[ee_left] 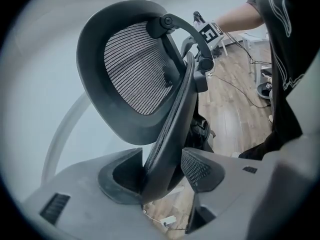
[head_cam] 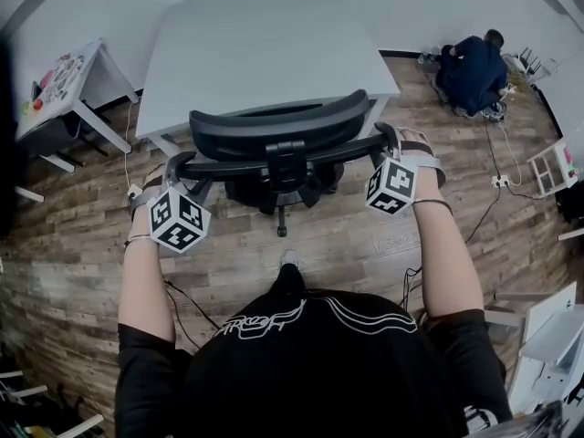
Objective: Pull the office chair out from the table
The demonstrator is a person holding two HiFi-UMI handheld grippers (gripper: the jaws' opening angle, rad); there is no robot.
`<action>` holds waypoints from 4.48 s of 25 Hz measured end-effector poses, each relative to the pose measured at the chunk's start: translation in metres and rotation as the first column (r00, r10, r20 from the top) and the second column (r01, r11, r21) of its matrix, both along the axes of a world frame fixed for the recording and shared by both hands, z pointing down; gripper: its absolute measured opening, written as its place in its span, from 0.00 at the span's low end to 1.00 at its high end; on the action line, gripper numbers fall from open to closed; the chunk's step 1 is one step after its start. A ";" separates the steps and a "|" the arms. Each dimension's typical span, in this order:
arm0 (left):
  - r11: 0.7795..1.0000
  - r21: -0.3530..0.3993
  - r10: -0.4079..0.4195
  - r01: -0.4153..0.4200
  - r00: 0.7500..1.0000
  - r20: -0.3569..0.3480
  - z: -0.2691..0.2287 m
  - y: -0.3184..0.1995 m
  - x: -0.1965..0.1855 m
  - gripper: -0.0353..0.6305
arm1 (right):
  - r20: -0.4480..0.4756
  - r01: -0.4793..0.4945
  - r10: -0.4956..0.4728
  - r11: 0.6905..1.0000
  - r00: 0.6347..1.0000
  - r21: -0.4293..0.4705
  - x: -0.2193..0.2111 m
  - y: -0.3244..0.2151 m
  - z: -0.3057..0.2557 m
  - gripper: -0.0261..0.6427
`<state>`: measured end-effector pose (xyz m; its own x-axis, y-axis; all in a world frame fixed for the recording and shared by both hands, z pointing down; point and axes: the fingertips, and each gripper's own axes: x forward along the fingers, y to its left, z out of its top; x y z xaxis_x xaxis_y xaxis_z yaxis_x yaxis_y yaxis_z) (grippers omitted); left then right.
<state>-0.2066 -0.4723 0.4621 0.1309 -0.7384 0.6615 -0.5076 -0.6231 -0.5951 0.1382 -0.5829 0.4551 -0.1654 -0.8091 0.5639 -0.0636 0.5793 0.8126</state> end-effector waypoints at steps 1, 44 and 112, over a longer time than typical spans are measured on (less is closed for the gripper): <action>1.000 0.000 -0.009 0.009 1.000 0.000 0.003 0.008 0.001 0.39 | 0.002 0.002 -0.002 1.000 1.000 0.008 0.001 0.008 0.002 0.37; 0.999 -0.029 -0.022 0.023 0.999 0.043 0.013 0.180 -0.008 0.41 | 0.055 -0.061 0.059 0.998 0.997 0.027 0.000 0.216 0.006 0.37; 0.998 0.047 0.026 -0.030 0.996 0.087 0.018 0.525 -0.010 0.41 | 0.118 -0.148 0.139 0.986 0.983 0.072 0.004 0.578 0.012 0.38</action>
<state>-0.2170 0.0531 0.4801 0.0962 -0.7666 0.6349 -0.4356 -0.6059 -0.6656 0.1419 -0.0051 0.4670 -0.1028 -0.8709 0.4807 -0.2342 0.4908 0.8392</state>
